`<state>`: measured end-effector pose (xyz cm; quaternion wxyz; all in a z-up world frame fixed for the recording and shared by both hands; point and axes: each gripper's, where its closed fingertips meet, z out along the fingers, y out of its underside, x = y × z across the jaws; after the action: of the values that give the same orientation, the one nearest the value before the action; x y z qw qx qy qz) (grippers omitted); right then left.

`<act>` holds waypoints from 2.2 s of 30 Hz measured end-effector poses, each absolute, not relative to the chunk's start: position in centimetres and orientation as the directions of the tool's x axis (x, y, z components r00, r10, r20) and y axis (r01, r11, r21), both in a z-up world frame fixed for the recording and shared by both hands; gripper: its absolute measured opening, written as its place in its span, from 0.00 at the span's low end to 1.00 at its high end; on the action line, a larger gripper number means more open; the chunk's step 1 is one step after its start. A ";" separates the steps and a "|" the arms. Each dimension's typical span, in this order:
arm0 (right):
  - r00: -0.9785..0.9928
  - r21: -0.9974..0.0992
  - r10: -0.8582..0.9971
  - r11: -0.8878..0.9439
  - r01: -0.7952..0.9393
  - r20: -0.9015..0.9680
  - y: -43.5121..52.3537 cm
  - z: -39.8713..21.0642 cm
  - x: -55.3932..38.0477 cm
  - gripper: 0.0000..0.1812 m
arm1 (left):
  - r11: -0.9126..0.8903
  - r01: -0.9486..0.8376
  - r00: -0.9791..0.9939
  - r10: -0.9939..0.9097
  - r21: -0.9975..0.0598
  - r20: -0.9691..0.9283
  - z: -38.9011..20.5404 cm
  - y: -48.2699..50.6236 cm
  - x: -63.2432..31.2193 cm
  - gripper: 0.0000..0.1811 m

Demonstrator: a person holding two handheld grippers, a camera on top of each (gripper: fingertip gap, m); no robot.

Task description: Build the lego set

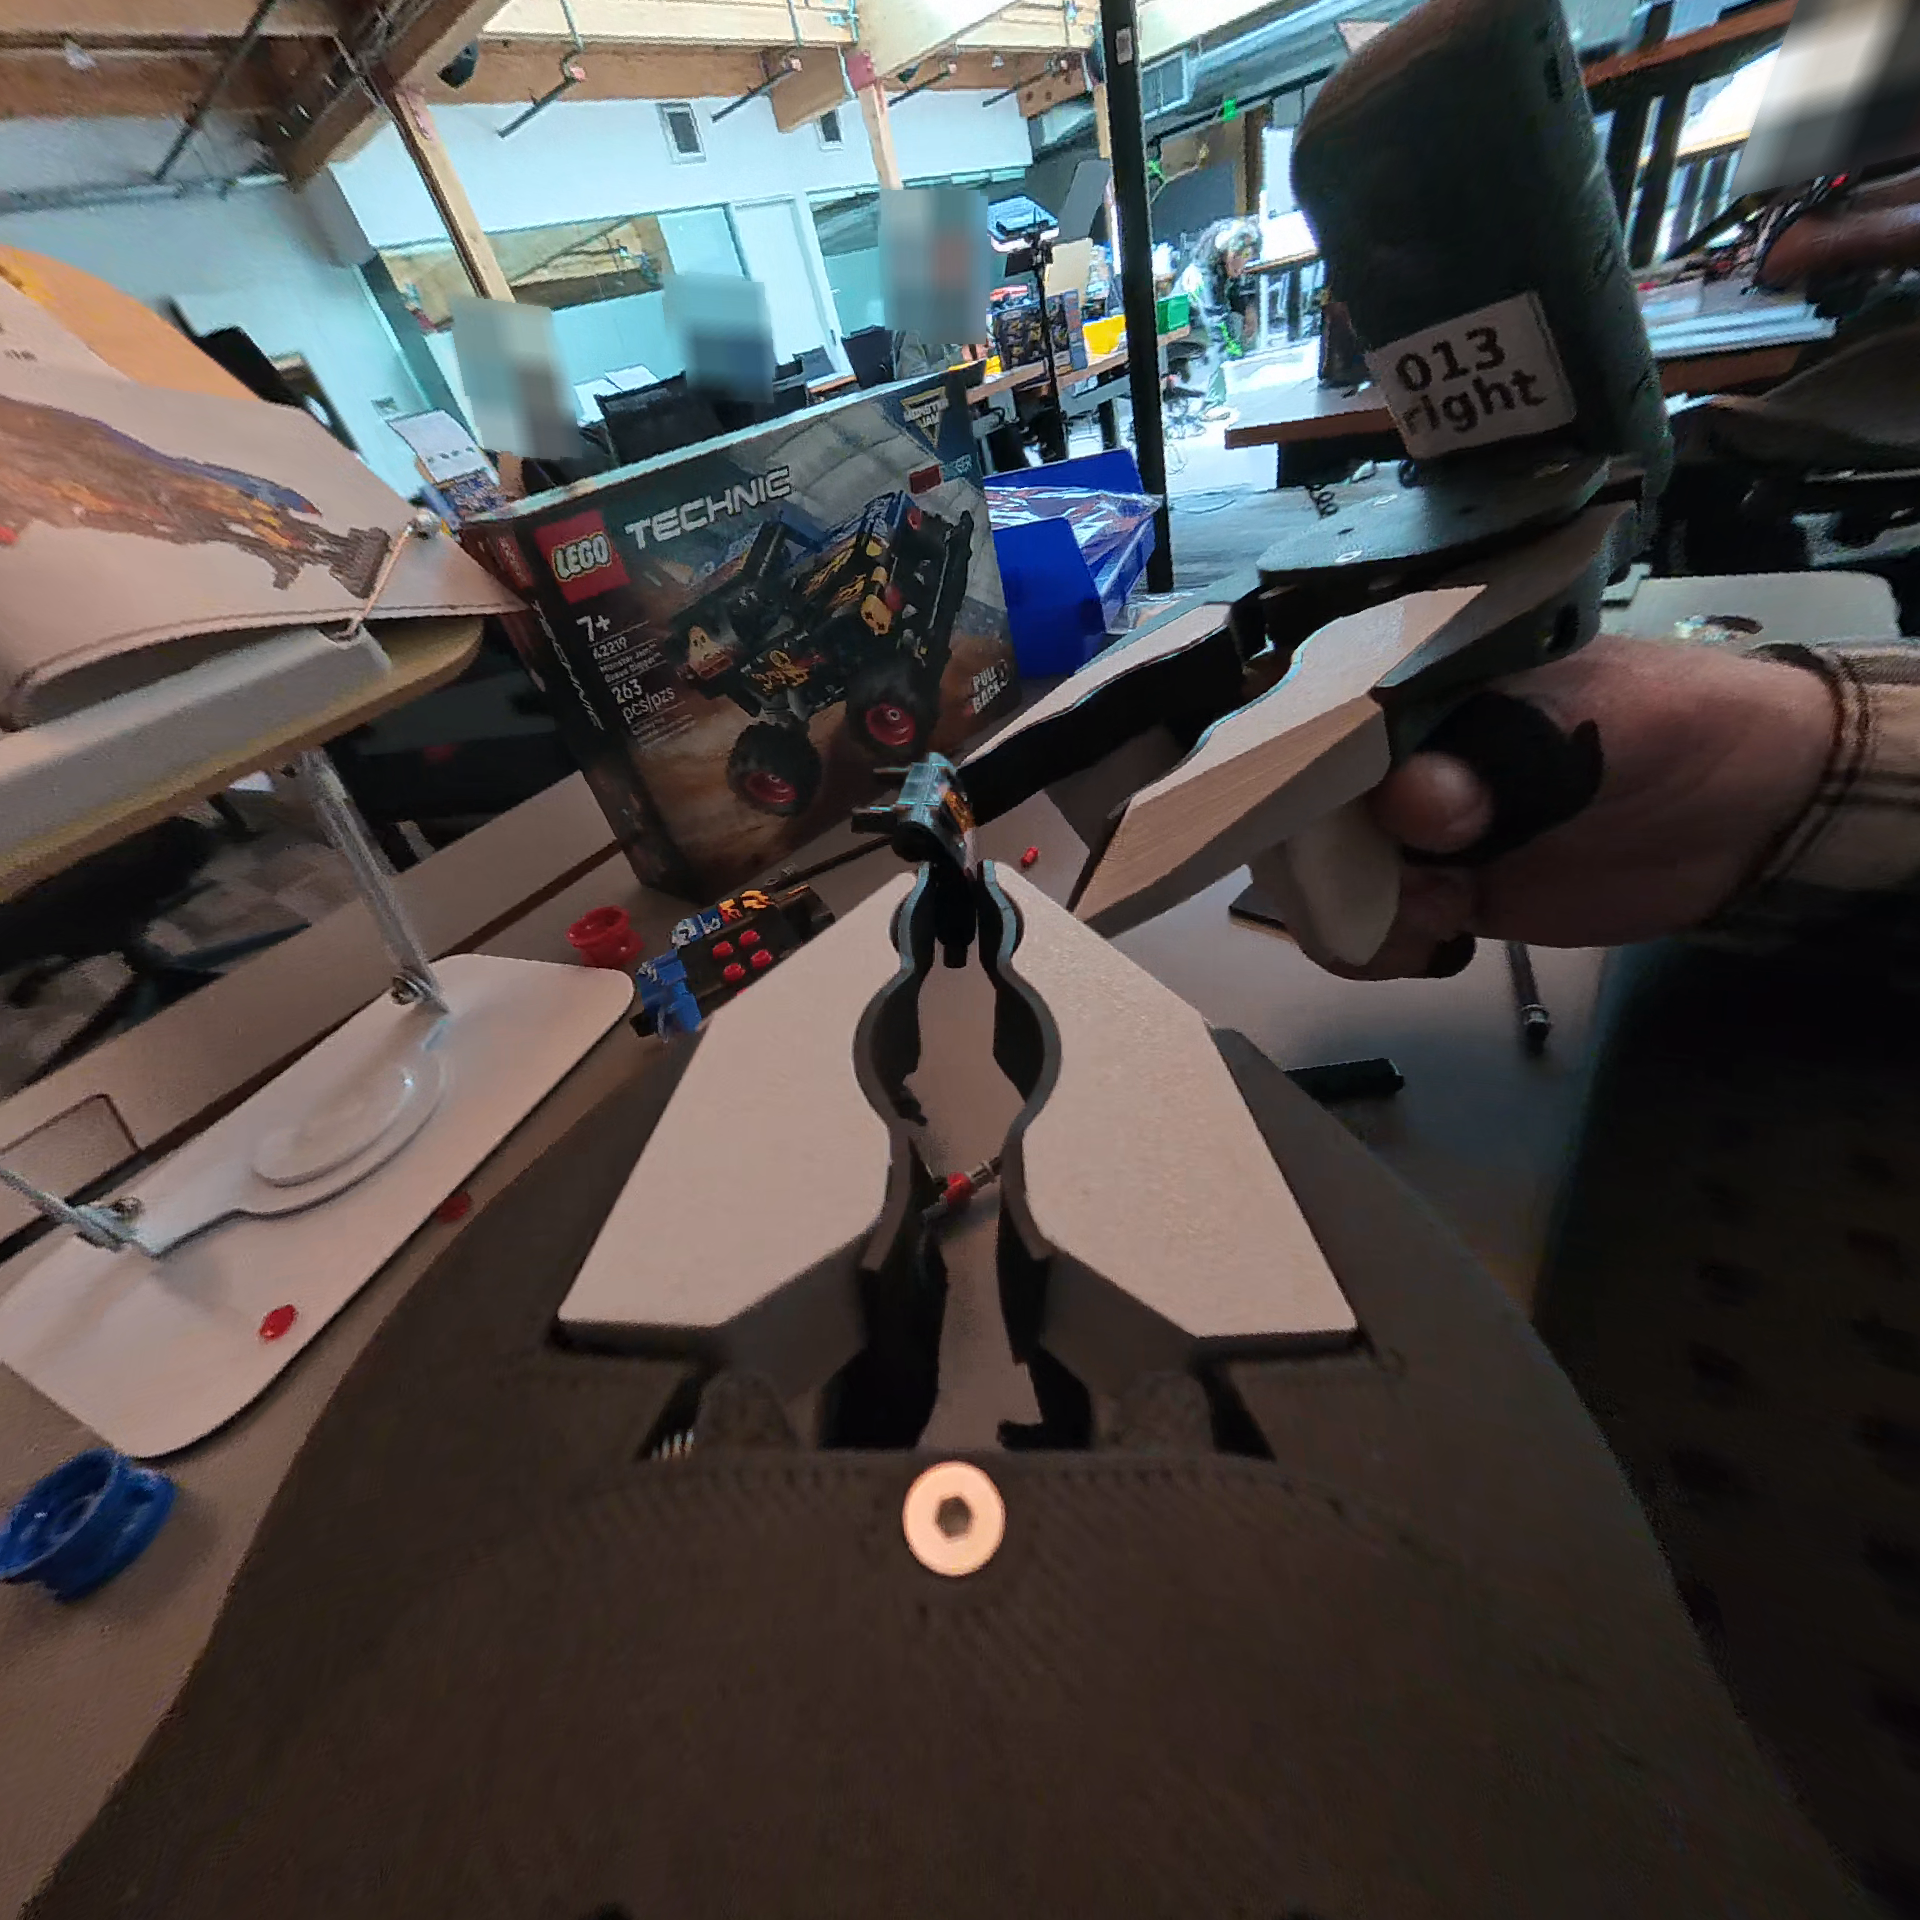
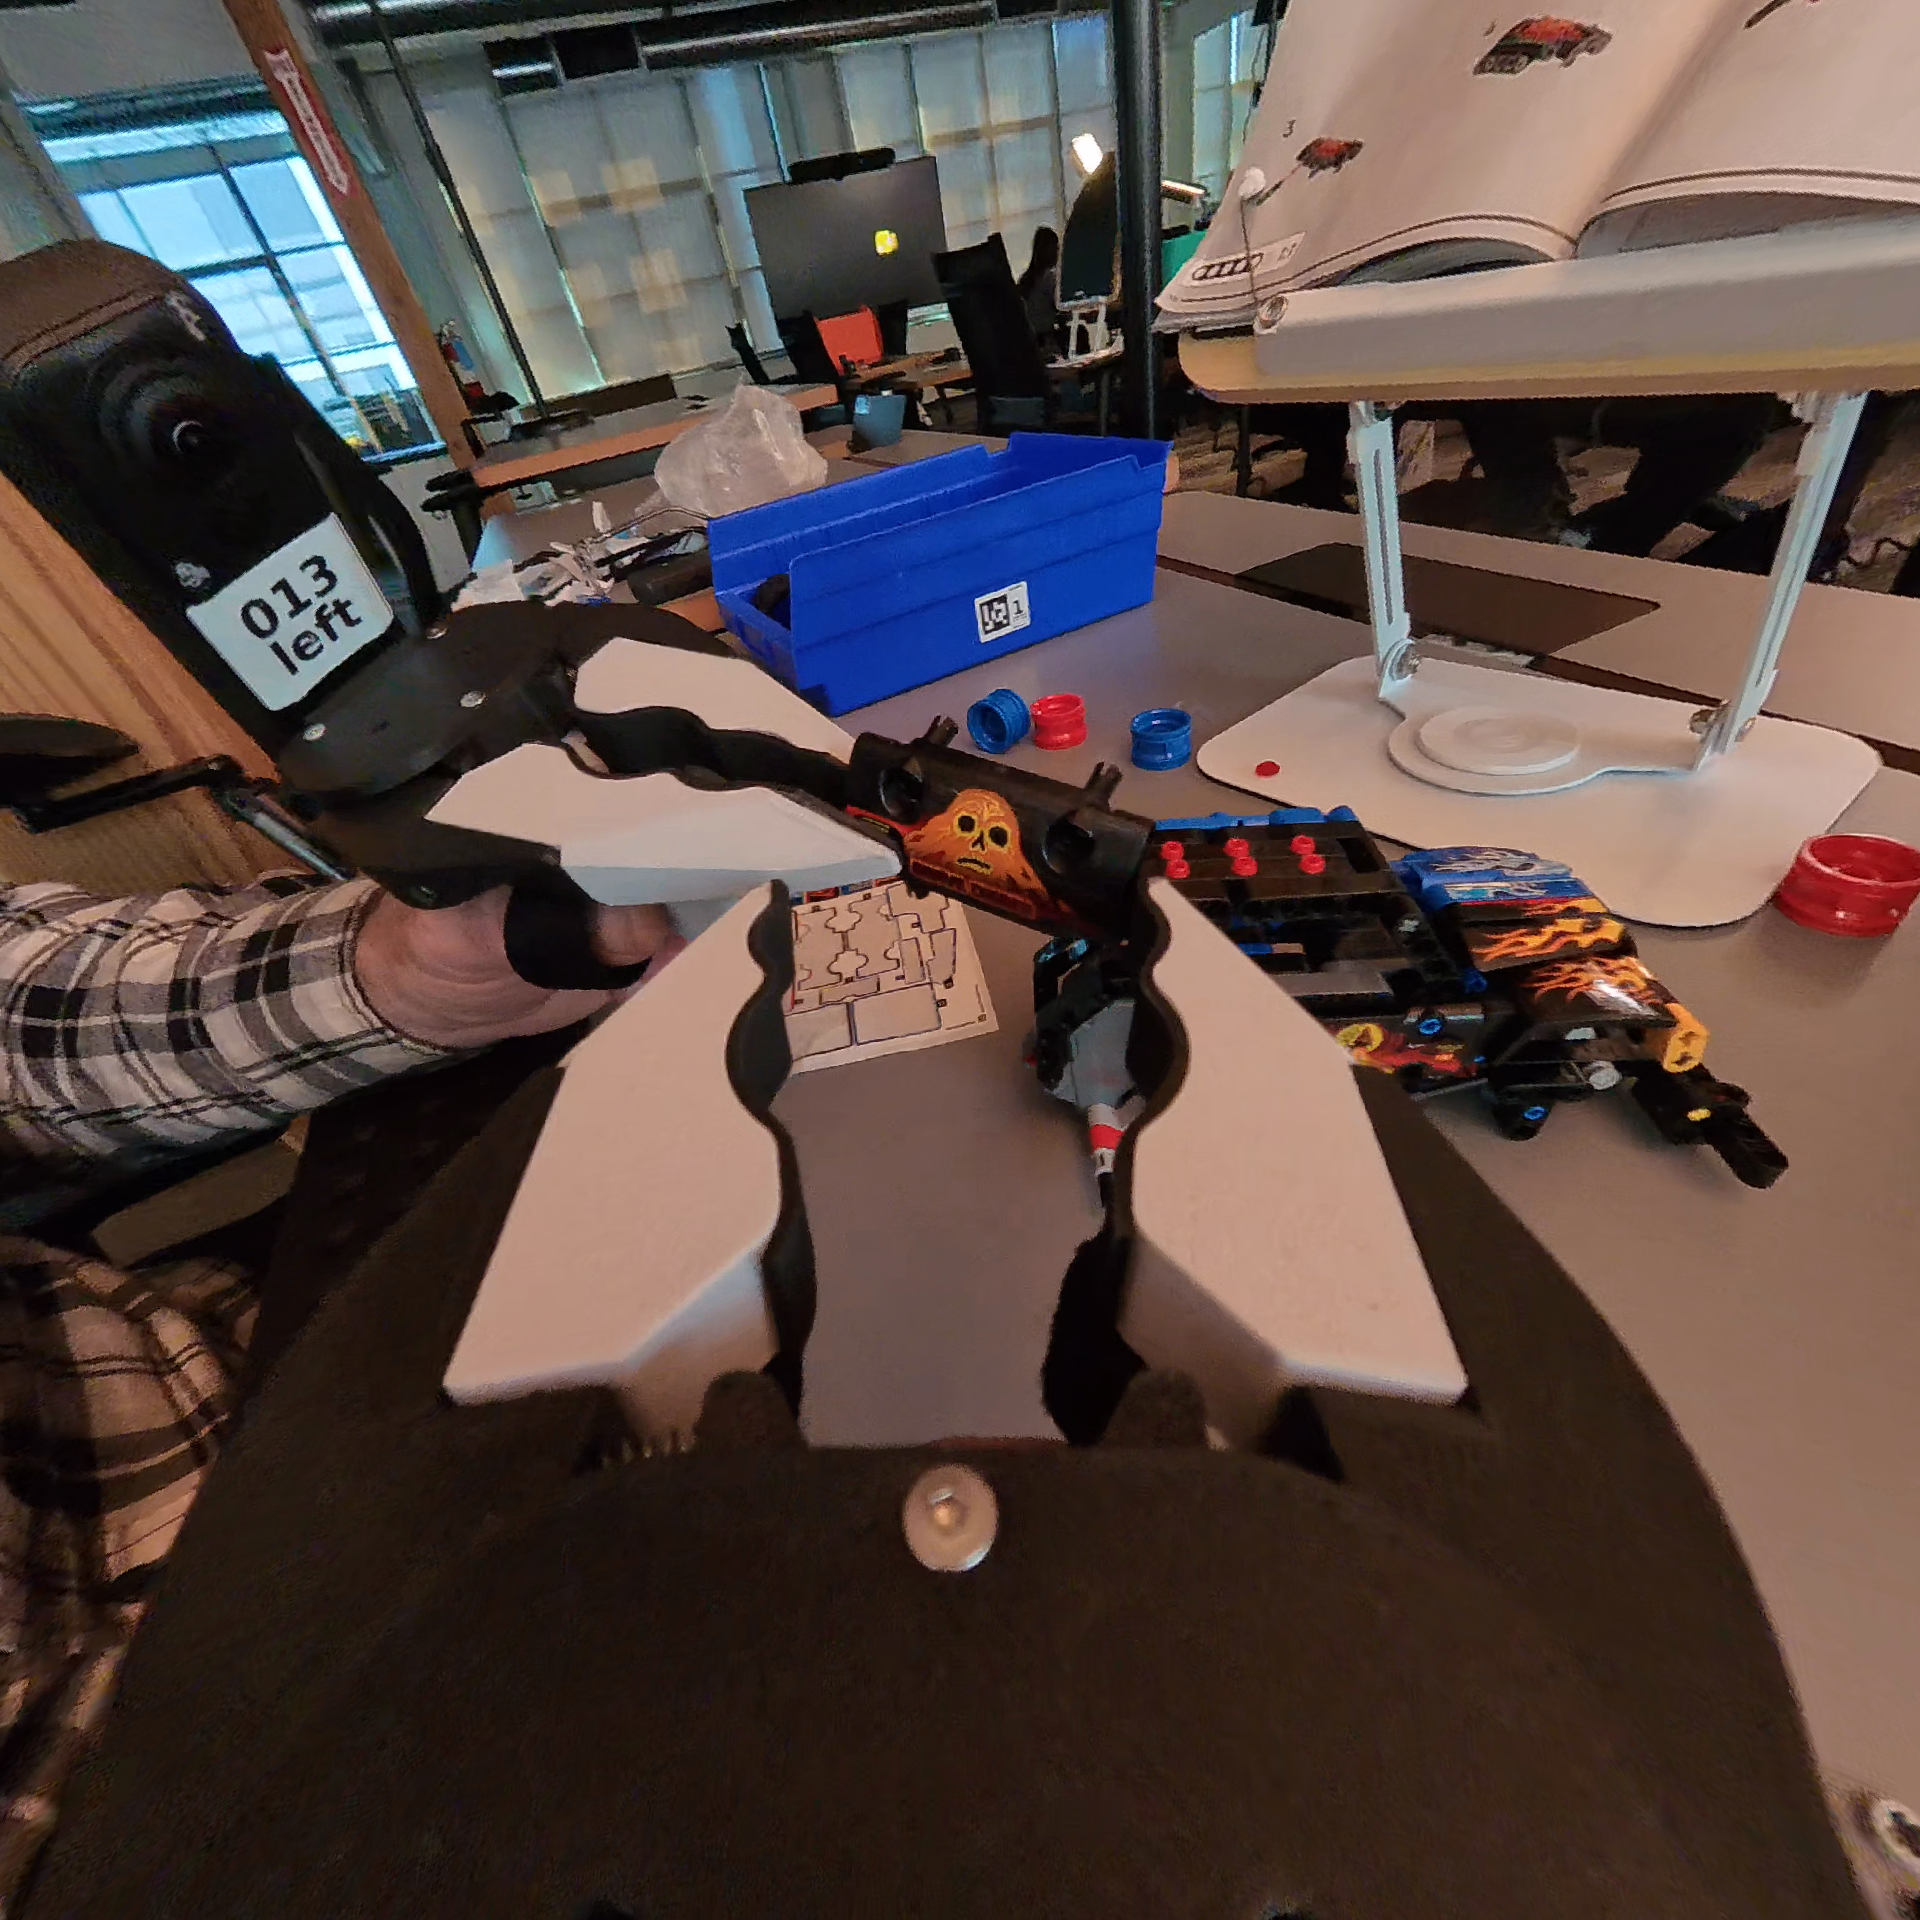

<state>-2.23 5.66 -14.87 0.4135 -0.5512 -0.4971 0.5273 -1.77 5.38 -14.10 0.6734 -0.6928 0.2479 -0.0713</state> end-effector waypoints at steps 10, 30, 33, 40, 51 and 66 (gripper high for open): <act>-0.197 -0.955 0.935 -0.287 0.074 -0.296 4.5 -13.9 -1.4 0.41 | 0.093 -0.302 0.818 -0.485 -0.949 -0.308 -14.1 4.5 0.2 0.05; -0.386 -0.910 0.829 -0.405 0.086 -0.406 2.7 -13.1 -0.4 0.37 | 0.159 -0.210 0.739 -0.620 -0.965 -0.263 -13.2 2.6 2.4 0.07; -0.405 -0.906 0.816 -0.414 0.087 -0.412 2.4 -12.9 -0.4 0.37 | 0.146 -0.163 0.727 -0.651 -0.976 -0.219 -12.9 2.3 2.5 0.07; -0.407 -0.910 0.820 -0.408 0.080 -0.403 2.4 -12.8 -0.3 0.35 | 0.092 -0.076 0.700 -0.704 -0.993 -0.119 -12.9 2.2 2.6 0.09; -0.458 -0.905 0.790 -0.417 0.088 -0.408 1.6 -12.4 0.0 0.33 | -0.025 0.079 0.597 -0.799 -0.997 0.068 -12.6 1.7 2.9 0.14; -0.451 -0.913 0.806 -0.404 0.054 -0.383 1.8 -12.0 0.2 0.31 | -0.090 0.184 0.532 -0.828 -0.979 0.176 -12.0 1.5 2.6 0.14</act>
<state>0.21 1.84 -11.96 0.2665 -0.4513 -0.4766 0.7059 2.58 1.47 -11.96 0.6220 -0.6159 0.2613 -0.4068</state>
